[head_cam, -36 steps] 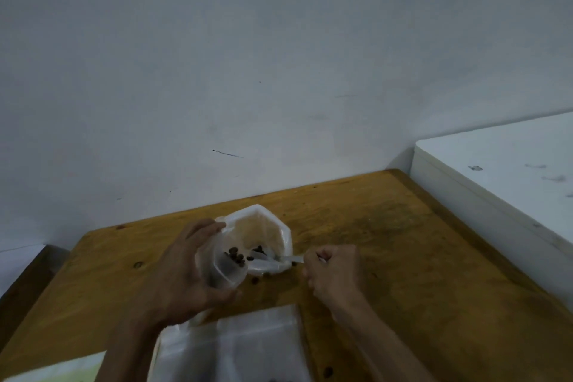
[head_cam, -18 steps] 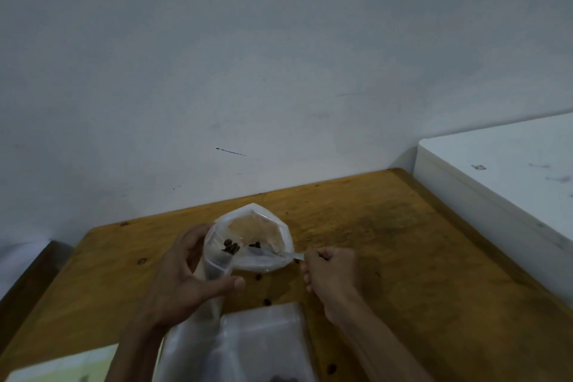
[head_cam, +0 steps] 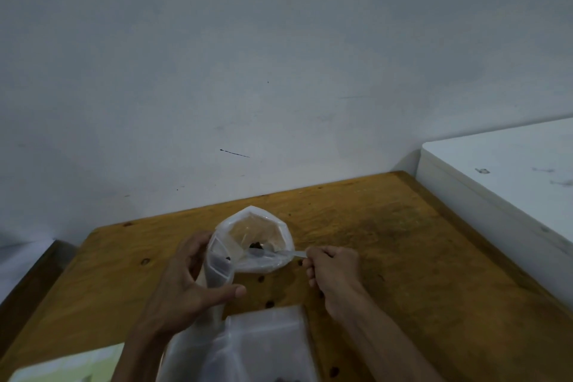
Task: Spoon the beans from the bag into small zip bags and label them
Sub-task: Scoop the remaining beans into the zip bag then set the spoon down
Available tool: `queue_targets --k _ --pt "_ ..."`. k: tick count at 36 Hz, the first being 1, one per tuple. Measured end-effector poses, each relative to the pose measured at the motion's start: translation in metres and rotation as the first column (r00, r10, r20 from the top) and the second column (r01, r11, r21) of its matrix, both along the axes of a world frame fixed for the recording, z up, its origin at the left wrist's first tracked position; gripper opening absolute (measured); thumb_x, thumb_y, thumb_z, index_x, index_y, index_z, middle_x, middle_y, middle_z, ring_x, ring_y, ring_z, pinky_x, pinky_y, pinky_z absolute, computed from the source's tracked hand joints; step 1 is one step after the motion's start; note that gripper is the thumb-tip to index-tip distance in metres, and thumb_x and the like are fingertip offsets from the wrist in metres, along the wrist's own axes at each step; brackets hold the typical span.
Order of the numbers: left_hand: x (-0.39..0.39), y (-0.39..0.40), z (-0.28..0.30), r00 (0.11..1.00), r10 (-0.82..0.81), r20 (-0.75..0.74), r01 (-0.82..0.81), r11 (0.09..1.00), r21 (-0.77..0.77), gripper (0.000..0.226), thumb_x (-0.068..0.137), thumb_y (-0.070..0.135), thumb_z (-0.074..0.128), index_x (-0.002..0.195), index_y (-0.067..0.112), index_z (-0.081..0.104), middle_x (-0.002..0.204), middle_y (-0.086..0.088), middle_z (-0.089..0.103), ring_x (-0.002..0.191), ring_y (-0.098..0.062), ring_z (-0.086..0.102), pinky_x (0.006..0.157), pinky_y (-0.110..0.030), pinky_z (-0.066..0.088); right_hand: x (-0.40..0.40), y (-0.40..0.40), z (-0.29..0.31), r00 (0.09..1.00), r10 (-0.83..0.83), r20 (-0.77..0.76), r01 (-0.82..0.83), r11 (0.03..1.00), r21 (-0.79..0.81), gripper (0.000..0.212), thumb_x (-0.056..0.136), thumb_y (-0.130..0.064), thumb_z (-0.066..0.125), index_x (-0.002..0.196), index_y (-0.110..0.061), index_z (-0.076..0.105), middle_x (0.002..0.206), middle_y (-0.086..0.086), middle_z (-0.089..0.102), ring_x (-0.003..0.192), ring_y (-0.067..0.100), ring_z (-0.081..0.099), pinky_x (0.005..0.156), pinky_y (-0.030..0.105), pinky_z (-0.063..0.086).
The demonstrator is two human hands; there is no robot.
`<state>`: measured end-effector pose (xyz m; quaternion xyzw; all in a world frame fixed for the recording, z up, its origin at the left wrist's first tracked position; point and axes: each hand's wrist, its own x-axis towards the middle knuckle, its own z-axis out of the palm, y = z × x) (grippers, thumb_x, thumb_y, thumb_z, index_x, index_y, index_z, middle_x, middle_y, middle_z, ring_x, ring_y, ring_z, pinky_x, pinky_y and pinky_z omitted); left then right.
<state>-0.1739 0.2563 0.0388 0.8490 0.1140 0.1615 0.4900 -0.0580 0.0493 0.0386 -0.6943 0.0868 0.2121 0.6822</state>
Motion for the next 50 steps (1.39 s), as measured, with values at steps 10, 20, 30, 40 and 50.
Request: queue_targets --k 10,20,30,40,50 --pt "0.003 0.004 -0.004 1.0 -0.018 0.021 0.015 0.991 0.132 0.104 0.037 0.057 0.096 0.129 0.043 0.05 0.131 0.018 0.054 0.119 -0.005 0.055 0.099 -0.036 0.053 0.004 -0.001 0.007 1.0 -0.002 0.03 0.001 0.999 0.043 0.014 0.095 -0.009 0.063 0.086 -0.005 0.072 0.058 0.002 0.064 0.047 0.006 0.053 0.046 0.019 0.045" --pt "0.003 0.006 -0.005 1.0 0.018 0.023 -0.022 0.983 0.185 0.108 0.035 0.068 0.091 0.131 0.04 0.048 0.13 0.018 0.052 0.118 -0.008 0.054 0.096 -0.036 0.053 0.003 -0.01 0.023 0.996 0.004 0.087 -0.012 0.995 0.099 0.013 0.093 -0.004 0.064 0.084 0.0 0.072 0.056 0.003 0.061 0.043 0.006 0.051 0.044 0.02 0.044" --pt "0.011 0.008 -0.008 0.998 0.057 0.014 -0.058 0.977 0.204 0.115 0.034 0.071 0.089 0.135 0.036 0.047 0.131 0.015 0.051 0.116 -0.008 0.054 0.092 -0.031 0.053 -0.002 -0.022 0.054 0.978 0.048 0.204 -0.065 0.995 0.078 0.014 0.093 -0.006 0.065 0.082 -0.004 0.073 0.056 0.001 0.062 0.046 0.006 0.052 0.043 0.019 0.043" --pt "0.024 0.005 -0.006 0.992 0.105 0.073 -0.114 0.985 0.132 0.103 0.038 0.063 0.093 0.129 0.034 0.053 0.125 0.013 0.058 0.112 -0.009 0.059 0.091 -0.035 0.056 -0.018 -0.014 0.077 0.735 0.253 0.629 -0.099 0.958 -0.27 0.023 0.095 -0.023 0.063 0.075 -0.017 0.072 0.06 -0.004 0.067 0.049 0.007 0.059 0.045 0.02 0.047" --pt "0.024 0.005 -0.006 0.989 0.104 0.108 -0.104 0.995 -0.011 0.099 0.041 0.065 0.091 0.129 0.035 0.055 0.126 0.009 0.062 0.114 -0.012 0.061 0.093 -0.041 0.057 -0.012 -0.008 0.065 0.36 0.233 0.904 0.073 0.958 -0.276 0.016 0.096 -0.019 0.063 0.086 -0.014 0.075 0.057 -0.012 0.055 0.06 0.006 0.057 0.046 0.014 0.039"
